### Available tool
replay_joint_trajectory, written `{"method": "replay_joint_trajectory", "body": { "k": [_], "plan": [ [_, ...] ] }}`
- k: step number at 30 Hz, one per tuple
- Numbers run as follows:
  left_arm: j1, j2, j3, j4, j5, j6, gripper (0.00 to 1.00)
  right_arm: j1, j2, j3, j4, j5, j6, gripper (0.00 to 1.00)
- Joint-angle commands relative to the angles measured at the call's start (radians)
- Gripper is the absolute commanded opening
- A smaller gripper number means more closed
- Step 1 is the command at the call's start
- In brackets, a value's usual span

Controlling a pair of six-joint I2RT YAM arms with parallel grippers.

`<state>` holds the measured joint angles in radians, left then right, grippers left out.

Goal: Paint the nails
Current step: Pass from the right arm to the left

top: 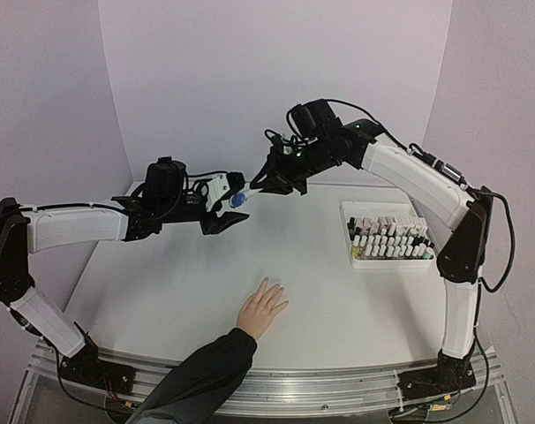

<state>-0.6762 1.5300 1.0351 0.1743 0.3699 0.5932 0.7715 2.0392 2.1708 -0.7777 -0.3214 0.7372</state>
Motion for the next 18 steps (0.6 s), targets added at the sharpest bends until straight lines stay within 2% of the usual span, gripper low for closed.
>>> {"method": "replay_joint_trajectory", "body": {
  "k": [1,15,18],
  "plan": [
    [0.018,0.012,0.082,-0.038,0.008,0.004,0.54,0.007,0.001,0.030,0.032,-0.042,-0.004,0.00],
    [0.019,-0.008,0.076,-0.077,0.078,0.048,0.40,0.010,0.021,0.042,0.034,-0.055,-0.032,0.00],
    [0.022,-0.015,0.073,-0.095,0.097,0.053,0.40,0.010,0.022,0.042,0.033,-0.059,-0.055,0.00]
  ]
}}
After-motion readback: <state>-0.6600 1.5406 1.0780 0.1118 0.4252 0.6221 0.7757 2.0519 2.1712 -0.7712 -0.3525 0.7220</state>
